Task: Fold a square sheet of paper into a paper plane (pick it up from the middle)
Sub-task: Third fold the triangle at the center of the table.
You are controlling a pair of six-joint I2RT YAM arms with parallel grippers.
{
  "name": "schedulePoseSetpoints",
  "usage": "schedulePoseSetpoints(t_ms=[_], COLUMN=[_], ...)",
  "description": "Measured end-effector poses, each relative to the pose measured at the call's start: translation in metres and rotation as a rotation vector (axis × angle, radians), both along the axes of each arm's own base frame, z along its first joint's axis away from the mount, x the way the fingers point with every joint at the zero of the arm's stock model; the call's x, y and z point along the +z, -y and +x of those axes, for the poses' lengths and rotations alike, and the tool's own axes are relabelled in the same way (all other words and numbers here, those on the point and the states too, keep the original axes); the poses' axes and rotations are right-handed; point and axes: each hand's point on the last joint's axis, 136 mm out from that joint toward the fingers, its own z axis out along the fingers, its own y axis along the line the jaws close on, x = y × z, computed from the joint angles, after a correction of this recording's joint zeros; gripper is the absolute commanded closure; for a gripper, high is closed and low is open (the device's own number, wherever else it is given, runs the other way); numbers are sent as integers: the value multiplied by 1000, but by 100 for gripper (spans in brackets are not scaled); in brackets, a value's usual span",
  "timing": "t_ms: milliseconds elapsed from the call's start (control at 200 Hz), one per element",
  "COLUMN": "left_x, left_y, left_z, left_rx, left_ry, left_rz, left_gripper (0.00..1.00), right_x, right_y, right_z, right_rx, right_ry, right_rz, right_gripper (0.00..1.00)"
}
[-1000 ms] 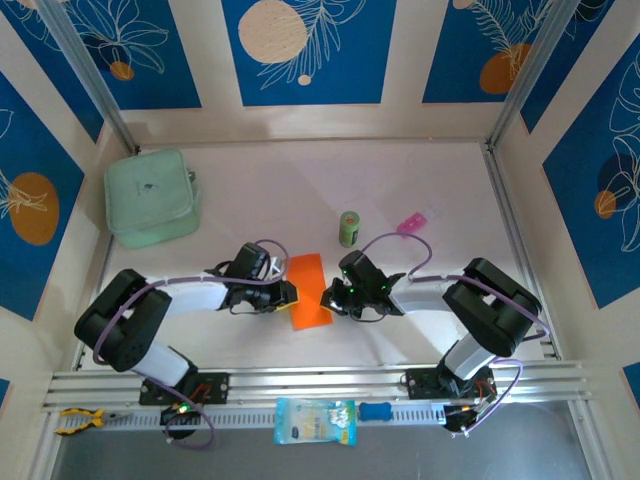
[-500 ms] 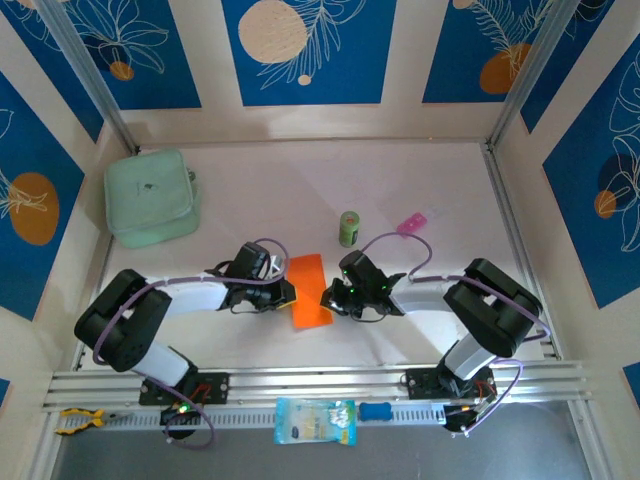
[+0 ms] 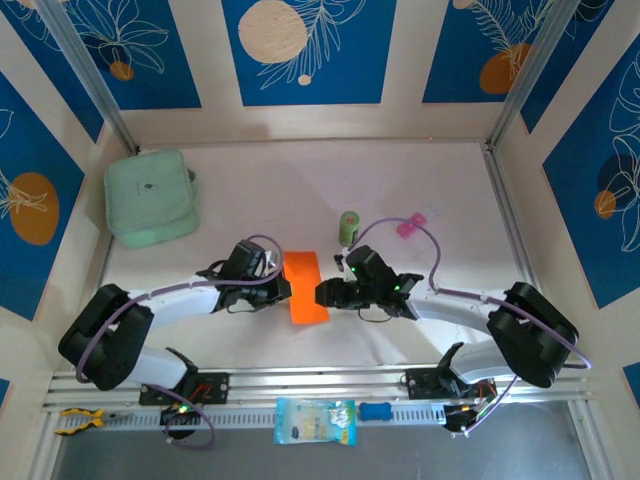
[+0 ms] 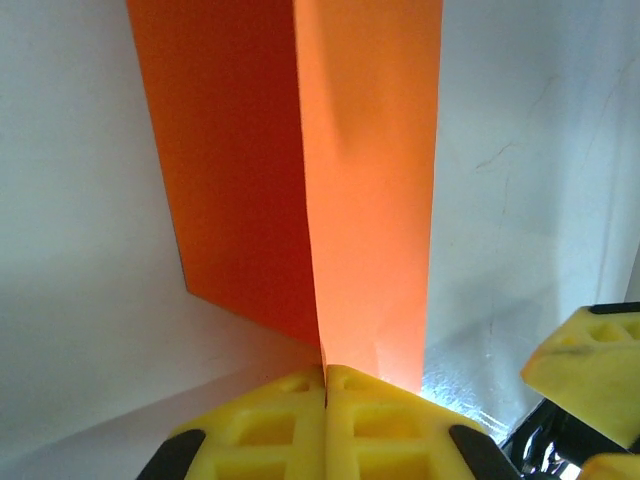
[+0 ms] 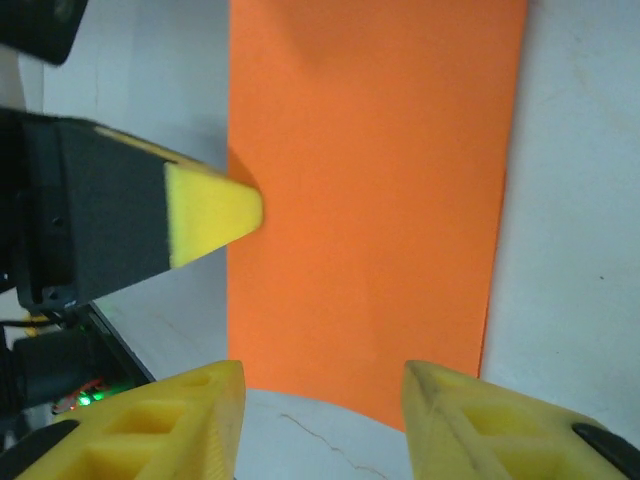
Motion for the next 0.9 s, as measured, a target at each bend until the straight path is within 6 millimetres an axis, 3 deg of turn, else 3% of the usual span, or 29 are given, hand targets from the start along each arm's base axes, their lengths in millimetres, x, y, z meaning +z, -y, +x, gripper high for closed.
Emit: schedulePoseSetpoints(t_ms=[330,465,700,900], left_x=[-2,-2,-2,-2], left_y=[-2,-2,-2,-2], left_z=[-3,-3,-3,-3], left_rx=[0,0,0,0], left_ry=[-14,-14,-15,-15], left_rz=[9,10,9,9], left_gripper=[95,96,96,96], right_x=[7,0,-31,-39], right_y=[-39,-51,-60,-68], right_z=[-47,-61,-64,-54], right_rx=[431,567,686,678], right_ry=[494,689,879,1003], right_rz=[-149,-206,-386,-524], right_gripper=[51,50,49,49])
